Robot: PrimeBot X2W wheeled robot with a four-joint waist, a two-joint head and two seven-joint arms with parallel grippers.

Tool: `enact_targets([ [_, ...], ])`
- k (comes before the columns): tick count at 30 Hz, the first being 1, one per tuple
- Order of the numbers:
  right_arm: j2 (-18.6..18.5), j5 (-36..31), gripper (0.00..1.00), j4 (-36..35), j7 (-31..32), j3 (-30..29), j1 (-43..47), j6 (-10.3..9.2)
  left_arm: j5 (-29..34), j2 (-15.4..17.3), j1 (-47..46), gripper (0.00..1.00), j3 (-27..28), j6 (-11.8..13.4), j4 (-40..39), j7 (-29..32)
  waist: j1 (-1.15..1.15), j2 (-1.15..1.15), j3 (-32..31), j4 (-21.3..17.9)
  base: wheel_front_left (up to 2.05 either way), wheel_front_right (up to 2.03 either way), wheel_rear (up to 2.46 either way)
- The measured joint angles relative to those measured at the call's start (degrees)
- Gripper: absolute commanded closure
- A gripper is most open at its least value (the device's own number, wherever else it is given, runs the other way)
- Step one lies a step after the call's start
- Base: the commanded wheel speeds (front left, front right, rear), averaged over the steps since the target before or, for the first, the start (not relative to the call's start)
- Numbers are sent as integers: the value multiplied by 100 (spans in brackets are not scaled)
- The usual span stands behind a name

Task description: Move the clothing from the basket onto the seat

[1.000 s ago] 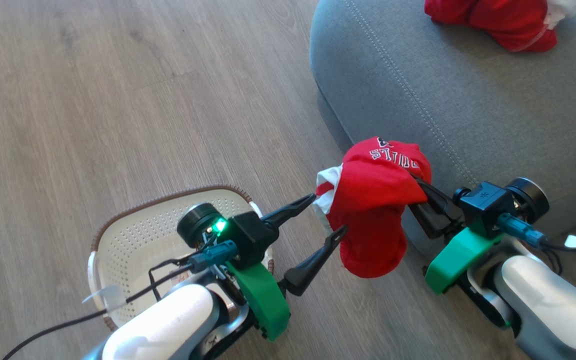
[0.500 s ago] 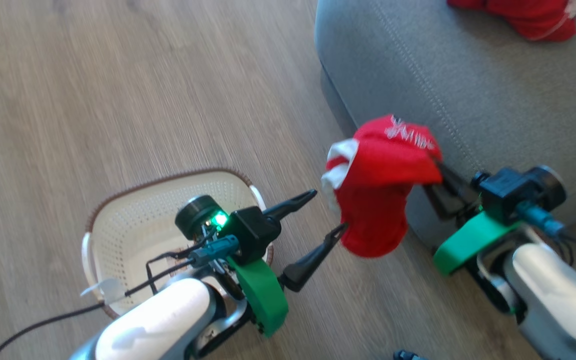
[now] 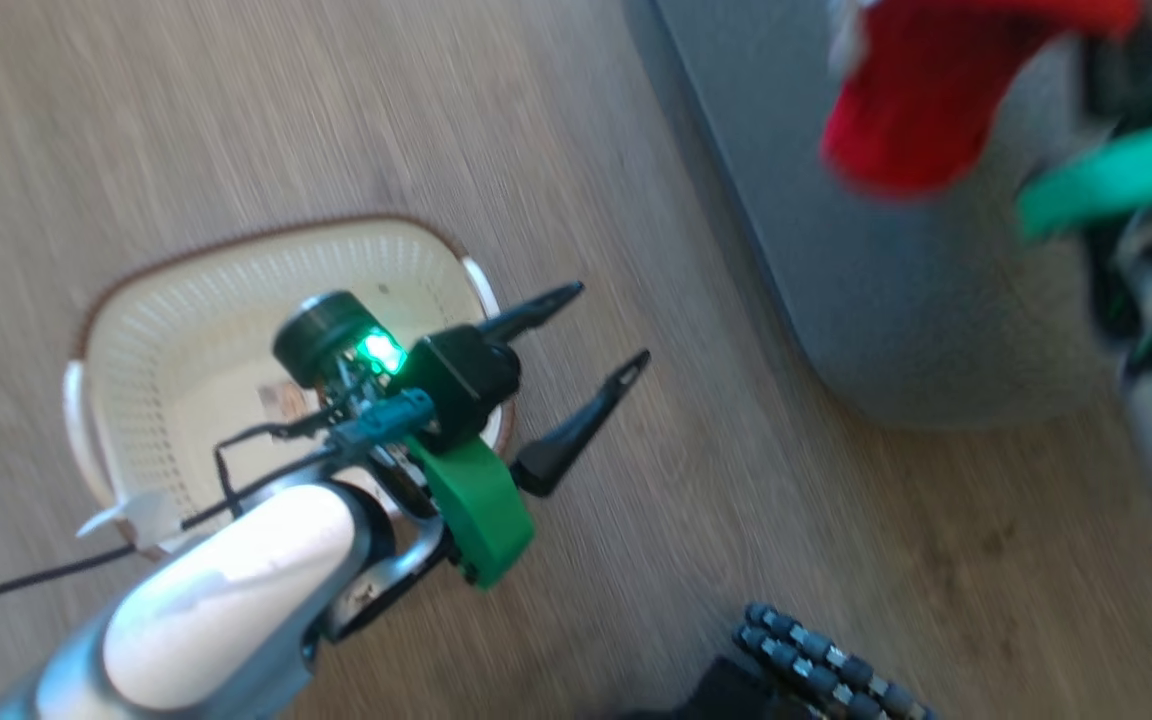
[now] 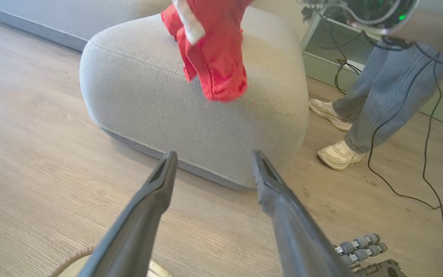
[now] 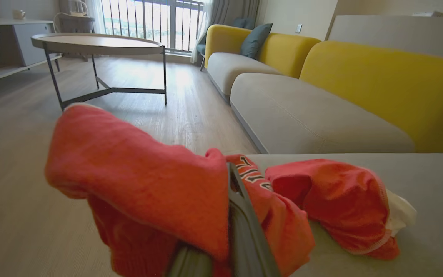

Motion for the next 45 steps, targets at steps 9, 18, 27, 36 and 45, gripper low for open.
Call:
enact_targets([
  [9, -138, 247, 100, 1292, 171, -1572, -2097, 0, 0, 120, -80, 0, 123, 127, -93, 49, 0, 0, 869, 94, 0, 0, 0],
  [18, -749, -432, 100, 2387, 539, -3575, -3656, 0, -5, 264, 133, 0, 159, 327, -241, -88, -1, 0, 1348, 553, 0, 0, 0],
  [27, -108, -1658, 100, 3652, 315, -4833, -3424, 0, -1, 320, 163, 0, 171, 474, -341, -111, 0, 0, 1791, 823, 0, 0, 0],
  [36, 202, -2382, 0, 4284, 58, -5282, -3290, 0, -4, 463, 375, 0, 214, 628, -396, -113, -2, 0, 1665, 749, 0, 0, 0],
  [45, 244, -2563, 0, 4380, -24, -4578, -3131, 0, -7, 391, 350, 0, 254, 627, -369, -165, -2, 0, 1319, 543, 0, 0, 0],
])
